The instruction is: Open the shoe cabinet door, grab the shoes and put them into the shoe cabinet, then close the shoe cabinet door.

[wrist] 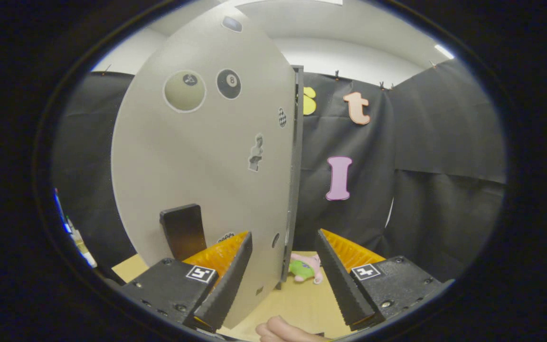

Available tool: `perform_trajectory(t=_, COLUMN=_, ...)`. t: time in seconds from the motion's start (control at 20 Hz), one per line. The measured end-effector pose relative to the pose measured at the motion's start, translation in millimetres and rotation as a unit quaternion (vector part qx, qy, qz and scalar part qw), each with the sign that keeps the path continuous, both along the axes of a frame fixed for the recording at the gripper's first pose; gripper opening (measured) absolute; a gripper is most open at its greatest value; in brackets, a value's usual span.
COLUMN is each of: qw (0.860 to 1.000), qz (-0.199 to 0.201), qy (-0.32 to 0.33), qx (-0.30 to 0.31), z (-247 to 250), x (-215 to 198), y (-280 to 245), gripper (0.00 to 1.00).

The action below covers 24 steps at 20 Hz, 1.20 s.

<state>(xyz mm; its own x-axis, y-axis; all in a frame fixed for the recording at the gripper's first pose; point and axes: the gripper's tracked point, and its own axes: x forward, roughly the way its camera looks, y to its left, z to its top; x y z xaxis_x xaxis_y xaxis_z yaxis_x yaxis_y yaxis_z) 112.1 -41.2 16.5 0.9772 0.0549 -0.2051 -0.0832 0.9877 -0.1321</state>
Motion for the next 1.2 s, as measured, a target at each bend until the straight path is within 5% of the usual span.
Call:
perform_trajectory(t=0.2, qw=1.0, qz=0.003, qy=-0.017, qx=-0.011, z=-3.6, x=16.2, y=50.3, gripper=0.89)
perform_trajectory(t=0.45, qw=0.997, qz=0.07, qy=0.012, qx=0.021, z=-37.8, x=26.8, y=138.5, gripper=0.94)
perform_trajectory(t=0.7, qw=0.998, qz=0.029, qy=-0.031, qx=0.04, z=-38.5, x=8.5, y=165.1, gripper=0.99)
perform_trajectory(t=0.85, qw=0.996, qz=0.042, qy=-0.033, qx=0.074, z=-41.1, x=-16.5, y=192.9, gripper=0.99)
perform_trajectory(t=1.2, qw=0.996, qz=0.001, qy=-0.073, qx=0.055, z=-38.8, x=-71.1, y=180.9, gripper=0.99)
